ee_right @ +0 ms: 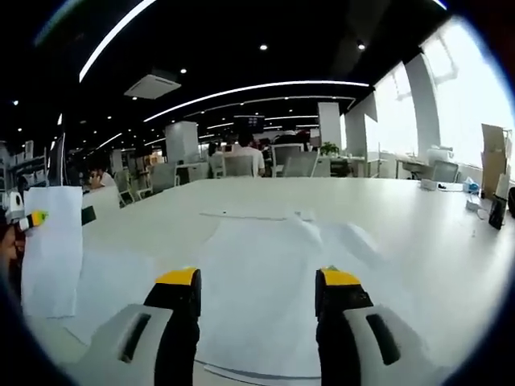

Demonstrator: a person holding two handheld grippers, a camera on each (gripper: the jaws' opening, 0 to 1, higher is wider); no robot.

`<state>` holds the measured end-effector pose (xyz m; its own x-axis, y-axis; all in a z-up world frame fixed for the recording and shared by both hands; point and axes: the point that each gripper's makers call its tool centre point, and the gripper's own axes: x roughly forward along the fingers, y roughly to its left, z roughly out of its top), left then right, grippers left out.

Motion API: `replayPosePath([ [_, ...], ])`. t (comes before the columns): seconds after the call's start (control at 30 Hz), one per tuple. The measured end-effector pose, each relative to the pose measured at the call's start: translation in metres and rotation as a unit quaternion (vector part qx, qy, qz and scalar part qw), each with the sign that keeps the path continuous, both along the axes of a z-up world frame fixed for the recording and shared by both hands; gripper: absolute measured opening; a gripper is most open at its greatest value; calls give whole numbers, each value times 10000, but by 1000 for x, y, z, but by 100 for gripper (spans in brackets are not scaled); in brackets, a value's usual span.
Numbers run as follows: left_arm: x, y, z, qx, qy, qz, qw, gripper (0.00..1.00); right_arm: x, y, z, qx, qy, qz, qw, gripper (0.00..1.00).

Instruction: Organize the stack of printing papers by aligning and flattening the scattered papers on the table

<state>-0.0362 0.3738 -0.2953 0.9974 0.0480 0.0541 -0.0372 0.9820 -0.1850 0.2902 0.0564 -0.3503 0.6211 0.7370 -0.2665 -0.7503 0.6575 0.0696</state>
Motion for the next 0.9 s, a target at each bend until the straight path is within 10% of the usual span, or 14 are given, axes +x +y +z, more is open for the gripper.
replayPosePath([
  [0.57, 0, 1, 0, 74, -3, -9, 10000, 6, 7, -6, -25, -564, 286, -241, 9977, 89],
  [0.9, -3, 2, 3, 126, -38, 25, 9999, 6, 7, 0, -27, -418, 463, -213, 9978, 90],
])
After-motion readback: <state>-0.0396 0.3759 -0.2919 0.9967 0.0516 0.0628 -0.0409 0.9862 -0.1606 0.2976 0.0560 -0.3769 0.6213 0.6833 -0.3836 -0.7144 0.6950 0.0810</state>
